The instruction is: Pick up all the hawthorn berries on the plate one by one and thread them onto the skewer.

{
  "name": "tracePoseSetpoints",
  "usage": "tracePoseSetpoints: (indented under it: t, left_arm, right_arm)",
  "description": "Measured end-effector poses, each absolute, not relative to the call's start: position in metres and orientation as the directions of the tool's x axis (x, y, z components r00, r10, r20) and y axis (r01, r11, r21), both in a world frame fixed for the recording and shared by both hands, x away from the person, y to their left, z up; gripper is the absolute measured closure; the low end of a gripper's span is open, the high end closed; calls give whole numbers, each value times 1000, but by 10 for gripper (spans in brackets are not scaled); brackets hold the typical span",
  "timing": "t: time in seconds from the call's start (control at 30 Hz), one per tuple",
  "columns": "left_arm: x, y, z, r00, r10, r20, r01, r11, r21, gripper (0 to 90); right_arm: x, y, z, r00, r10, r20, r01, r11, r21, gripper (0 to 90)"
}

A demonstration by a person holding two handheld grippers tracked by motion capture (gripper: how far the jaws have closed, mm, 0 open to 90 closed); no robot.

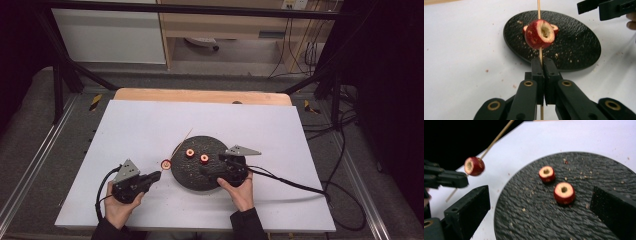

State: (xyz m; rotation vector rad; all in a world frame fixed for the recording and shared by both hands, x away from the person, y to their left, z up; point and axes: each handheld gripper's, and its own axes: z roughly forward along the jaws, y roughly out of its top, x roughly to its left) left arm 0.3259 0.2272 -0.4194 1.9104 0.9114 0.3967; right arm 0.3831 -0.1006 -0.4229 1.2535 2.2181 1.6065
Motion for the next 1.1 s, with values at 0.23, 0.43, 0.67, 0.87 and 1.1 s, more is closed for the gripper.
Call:
tracePoseSetpoints:
  t: [0.23, 0.43, 0.67, 0.87, 1.1]
  left_arm:
    - [322, 240, -425, 665, 739, -110, 446, -274, 852, 883]
    - [320, 248, -431, 663, 739, -117, 457, -276, 845, 884]
    - [319, 253, -435, 661, 741, -120, 466, -280, 839, 883]
    - [319, 256, -437, 655, 746, -122, 468, -272, 841, 883]
    - [319, 259, -437, 649, 752, -118, 467, -272, 841, 883]
  right_arm:
    - [386, -104, -422, -661, 690, 294, 561, 194, 805, 26]
    - [391, -108, -418, -666, 697, 264, 568, 246, 785, 30]
    - [399, -107, -410, -690, 695, 203, 565, 341, 751, 31]
    - [408, -103, -404, -698, 696, 168, 568, 395, 722, 35]
    - [425, -94, -395, -711, 688, 149, 579, 451, 679, 55]
